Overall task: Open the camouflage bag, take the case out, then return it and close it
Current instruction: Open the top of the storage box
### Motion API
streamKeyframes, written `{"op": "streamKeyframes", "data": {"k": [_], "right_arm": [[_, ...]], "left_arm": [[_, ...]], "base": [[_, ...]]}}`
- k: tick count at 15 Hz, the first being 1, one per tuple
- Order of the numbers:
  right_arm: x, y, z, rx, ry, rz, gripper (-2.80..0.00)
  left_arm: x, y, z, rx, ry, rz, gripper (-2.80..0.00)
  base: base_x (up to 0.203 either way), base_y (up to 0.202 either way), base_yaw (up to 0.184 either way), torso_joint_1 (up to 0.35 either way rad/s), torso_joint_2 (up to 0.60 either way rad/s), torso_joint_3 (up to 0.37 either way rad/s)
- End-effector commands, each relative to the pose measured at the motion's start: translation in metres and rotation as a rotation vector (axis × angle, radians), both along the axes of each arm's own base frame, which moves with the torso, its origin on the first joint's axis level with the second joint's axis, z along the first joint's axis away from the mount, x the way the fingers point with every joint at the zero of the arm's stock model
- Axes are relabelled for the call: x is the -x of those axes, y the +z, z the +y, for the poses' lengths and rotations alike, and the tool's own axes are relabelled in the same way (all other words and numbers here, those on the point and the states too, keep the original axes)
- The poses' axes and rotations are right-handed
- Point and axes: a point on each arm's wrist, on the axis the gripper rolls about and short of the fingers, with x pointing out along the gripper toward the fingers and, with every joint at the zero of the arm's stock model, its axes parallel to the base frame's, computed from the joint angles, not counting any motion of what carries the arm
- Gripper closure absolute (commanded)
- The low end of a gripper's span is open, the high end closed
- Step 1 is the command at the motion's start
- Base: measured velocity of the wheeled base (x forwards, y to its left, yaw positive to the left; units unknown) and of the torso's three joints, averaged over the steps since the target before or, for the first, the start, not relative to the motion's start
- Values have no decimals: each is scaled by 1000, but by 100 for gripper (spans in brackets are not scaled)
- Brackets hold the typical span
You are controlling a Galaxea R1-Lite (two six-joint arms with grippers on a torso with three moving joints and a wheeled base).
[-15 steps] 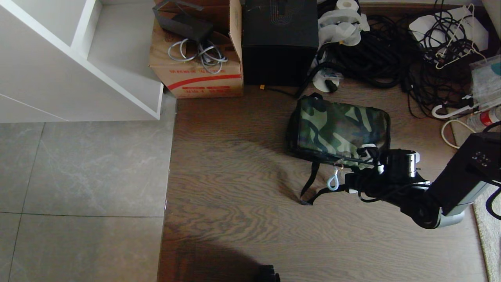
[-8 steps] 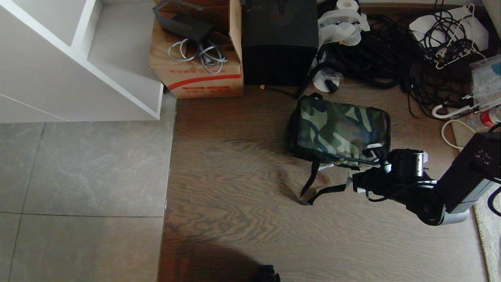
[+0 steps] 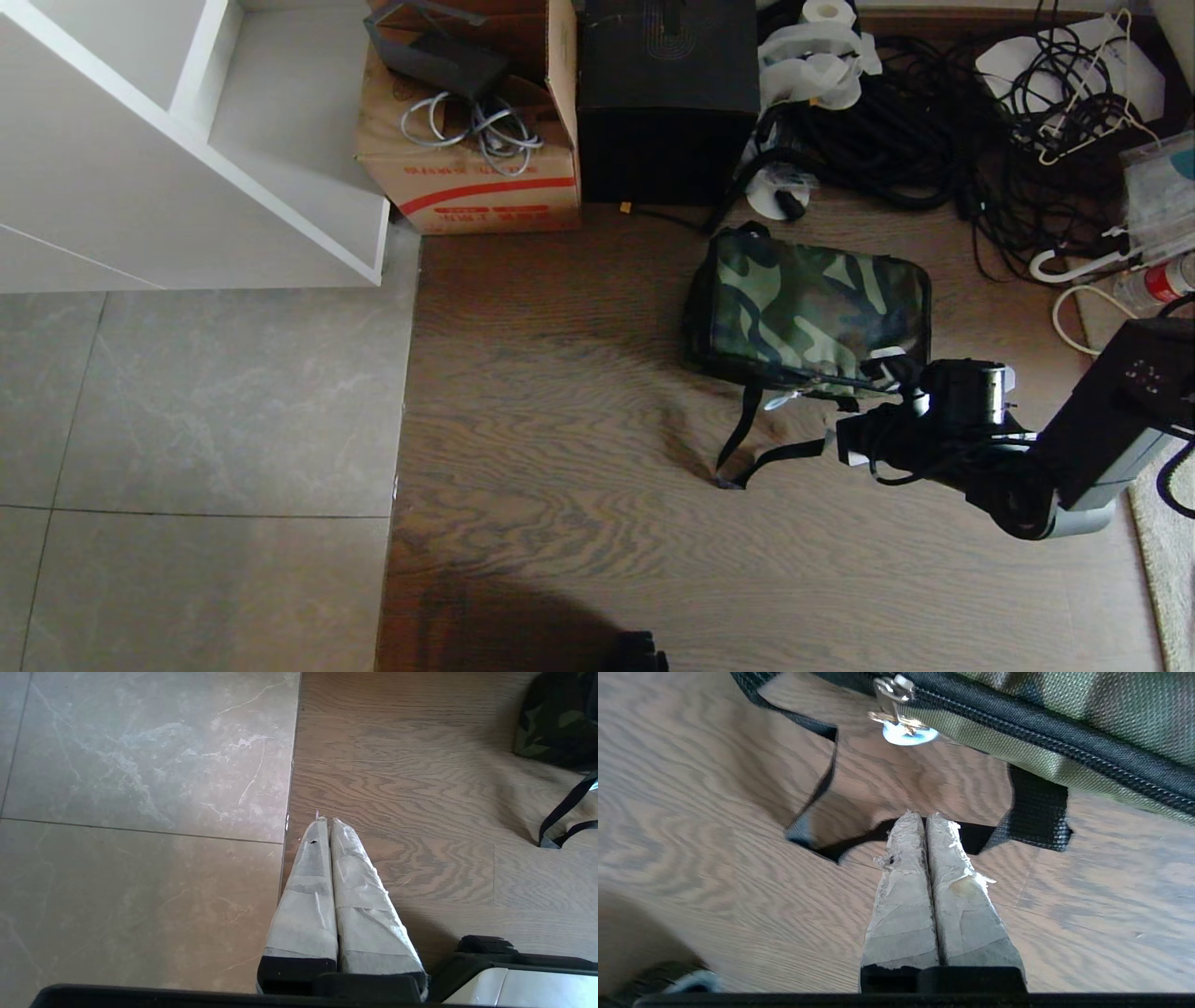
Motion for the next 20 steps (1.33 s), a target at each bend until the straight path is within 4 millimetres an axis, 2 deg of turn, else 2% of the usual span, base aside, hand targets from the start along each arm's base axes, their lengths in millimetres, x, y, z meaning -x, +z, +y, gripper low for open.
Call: {"op": "streamKeyframes", "data": {"k": [1,3,5,10,16,20], "right_arm": [[3,-2,16,-35,31,8,-280],[2,2,28,-84,44,-48,-280],[0,-7,35,-87,58,-92,-280],[-4,-31,35,-32,47,-118,-280],[-16,-40,35,-31,-11,-118,-280],[-23,-46,34,-97,-110,-101,-280]], "left_arm": [[-1,-2,0,1,1,9,0],[-1,-2,0,1,0,8,0],[-1,-2,0,1,1,8,0],[-1,-2,0,1,1,8,0],[-1,-2,0,1,1,10,0],[-1,-2,0,1,2,8,0]], "base": [[0,0,0,0,0,0],[0,0,0,0,0,0],[0,0,0,0,0,0],[0,0,0,0,0,0],[0,0,0,0,0,0],[0,0,0,0,0,0]]}}
